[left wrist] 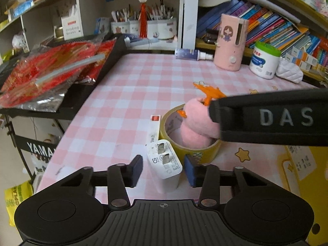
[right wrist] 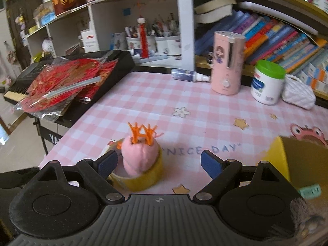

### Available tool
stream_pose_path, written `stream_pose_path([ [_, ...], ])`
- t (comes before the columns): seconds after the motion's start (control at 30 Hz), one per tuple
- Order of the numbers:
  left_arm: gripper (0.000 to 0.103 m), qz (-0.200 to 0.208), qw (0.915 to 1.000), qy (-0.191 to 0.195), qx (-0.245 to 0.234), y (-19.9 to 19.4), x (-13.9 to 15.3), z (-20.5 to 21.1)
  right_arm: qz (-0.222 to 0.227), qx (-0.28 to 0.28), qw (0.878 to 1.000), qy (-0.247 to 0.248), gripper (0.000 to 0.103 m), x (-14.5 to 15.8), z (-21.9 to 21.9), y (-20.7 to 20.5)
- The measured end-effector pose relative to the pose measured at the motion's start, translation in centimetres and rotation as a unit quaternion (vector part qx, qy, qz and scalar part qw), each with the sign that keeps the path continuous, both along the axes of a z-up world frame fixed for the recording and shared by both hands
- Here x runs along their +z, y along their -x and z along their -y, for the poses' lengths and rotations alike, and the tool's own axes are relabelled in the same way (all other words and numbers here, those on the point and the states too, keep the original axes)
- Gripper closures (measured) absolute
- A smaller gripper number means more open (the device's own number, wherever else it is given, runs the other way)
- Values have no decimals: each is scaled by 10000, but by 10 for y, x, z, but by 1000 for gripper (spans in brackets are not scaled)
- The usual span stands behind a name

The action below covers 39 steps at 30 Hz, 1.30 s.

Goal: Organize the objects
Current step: 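Grasp the white charger plug with the left tool while the right tool grasps the pink plush toy, then carry the white plug in the left tool while the right tool carries the plush toy to the box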

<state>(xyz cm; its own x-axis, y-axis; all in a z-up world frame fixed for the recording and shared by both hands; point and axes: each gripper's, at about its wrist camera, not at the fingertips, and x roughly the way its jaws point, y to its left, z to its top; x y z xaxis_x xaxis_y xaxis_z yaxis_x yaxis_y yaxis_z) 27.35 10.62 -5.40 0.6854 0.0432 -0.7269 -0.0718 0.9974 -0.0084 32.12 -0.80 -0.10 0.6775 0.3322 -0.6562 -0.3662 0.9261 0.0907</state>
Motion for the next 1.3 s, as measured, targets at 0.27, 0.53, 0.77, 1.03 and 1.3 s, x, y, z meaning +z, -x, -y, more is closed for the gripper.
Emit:
stream_pose_path([
  [0.27, 78, -65, 9996, 219, 170, 2, -2, -13, -23, 236, 9997, 99, 15, -10, -25, -27],
  [0.53, 78, -51, 9985, 403, 354, 19, 9, -26, -143, 500, 9985, 165, 54, -25, -38, -43],
  [0.77, 78, 168, 9984, 406, 350, 35, 28, -26, 263, 578, 9979, -148, 64, -3, -34, -31],
  [1.03, 78, 334, 9974, 466, 444, 58, 38, -32, 609, 393, 9964, -441, 64, 30, -11, -5],
  [1.3, 78, 560, 9966, 533, 282, 90, 52, -32, 518, 264, 9977, -347, 64, 32, 10, 39],
])
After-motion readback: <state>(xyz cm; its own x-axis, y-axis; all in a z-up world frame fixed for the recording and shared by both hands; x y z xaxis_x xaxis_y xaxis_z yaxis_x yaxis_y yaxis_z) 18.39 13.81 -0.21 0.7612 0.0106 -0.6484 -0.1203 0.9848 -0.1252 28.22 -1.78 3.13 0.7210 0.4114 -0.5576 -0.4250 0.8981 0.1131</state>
